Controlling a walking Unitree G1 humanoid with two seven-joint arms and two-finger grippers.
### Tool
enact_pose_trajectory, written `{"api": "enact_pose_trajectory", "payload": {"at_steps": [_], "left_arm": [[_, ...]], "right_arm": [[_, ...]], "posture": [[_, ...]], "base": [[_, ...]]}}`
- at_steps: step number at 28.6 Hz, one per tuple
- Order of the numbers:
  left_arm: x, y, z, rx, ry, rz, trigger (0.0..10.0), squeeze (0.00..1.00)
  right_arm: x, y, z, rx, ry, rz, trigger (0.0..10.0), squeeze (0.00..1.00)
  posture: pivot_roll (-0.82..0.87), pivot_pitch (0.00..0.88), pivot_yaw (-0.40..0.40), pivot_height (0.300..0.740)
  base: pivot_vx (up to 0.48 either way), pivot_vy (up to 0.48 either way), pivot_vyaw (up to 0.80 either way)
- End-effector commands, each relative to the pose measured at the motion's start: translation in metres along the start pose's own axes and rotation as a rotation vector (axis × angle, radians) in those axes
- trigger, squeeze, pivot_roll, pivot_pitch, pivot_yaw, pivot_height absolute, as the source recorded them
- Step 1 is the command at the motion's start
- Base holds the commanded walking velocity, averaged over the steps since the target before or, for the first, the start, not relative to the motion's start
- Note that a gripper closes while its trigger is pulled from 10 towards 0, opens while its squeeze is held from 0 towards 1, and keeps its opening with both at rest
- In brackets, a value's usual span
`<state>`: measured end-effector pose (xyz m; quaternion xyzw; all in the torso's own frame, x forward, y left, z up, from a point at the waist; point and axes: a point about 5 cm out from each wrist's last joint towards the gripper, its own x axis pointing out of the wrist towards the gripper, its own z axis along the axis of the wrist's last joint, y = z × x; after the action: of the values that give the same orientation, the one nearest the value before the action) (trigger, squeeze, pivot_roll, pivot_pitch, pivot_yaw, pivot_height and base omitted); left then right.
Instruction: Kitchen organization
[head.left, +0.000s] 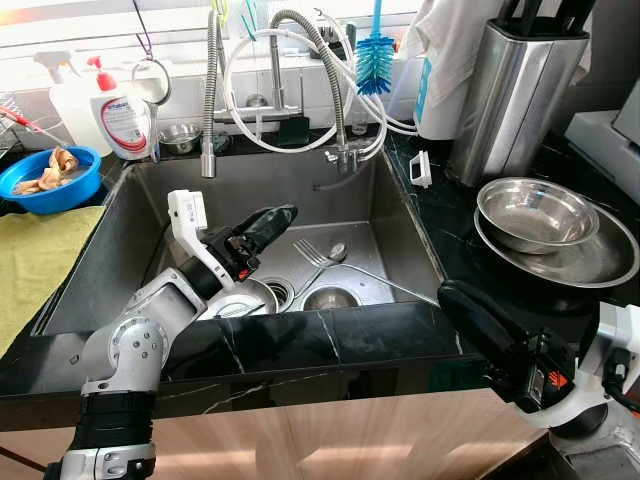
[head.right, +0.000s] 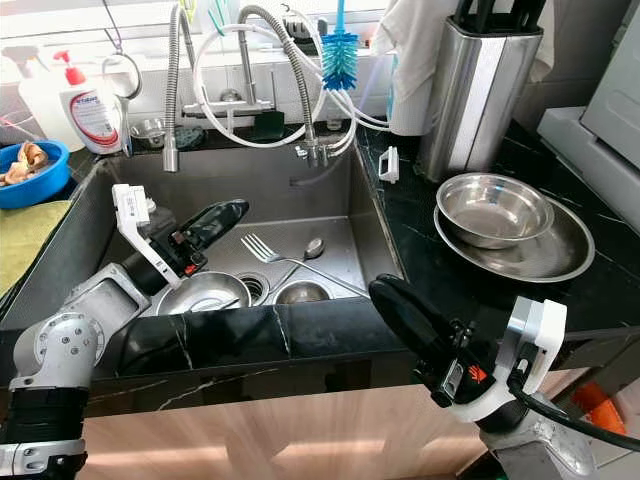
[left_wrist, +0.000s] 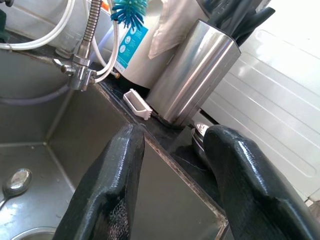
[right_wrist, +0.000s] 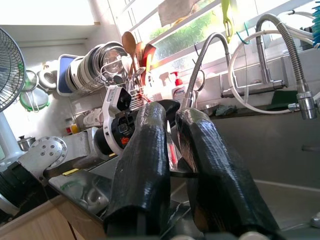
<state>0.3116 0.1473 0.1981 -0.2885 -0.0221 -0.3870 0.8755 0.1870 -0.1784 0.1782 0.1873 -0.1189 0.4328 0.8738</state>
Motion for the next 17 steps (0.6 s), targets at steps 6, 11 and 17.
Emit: {"api": "enact_pose_trajectory", "payload": {"at_steps": [6,11,17], "left_arm": [[0.001,0.007,0.011,0.036,-0.061,0.075,10.0,0.00],[0.001,0.027,0.024,0.157,-0.138,0.274,10.0,0.00],[-0.003,0.043,0.027,0.419,-0.089,0.455,10.0,0.00]], "right_arm": [[-0.002,-0.002,0.000,-0.037,0.041,-0.010,10.0,0.00],[-0.002,-0.018,-0.004,-0.093,0.066,-0.144,10.0,0.00],[0.006,-0.045,0.004,-0.233,0.047,-0.370,10.0,0.00]], "posture": [[-0.07,0.000,0.030,0.740],[-0.07,0.000,0.032,0.740],[-0.07,0.000,0.038,0.740]], "base": [[0.000,0.000,0.00],[0.000,0.000,0.00],[0.000,0.000,0.00]]}}
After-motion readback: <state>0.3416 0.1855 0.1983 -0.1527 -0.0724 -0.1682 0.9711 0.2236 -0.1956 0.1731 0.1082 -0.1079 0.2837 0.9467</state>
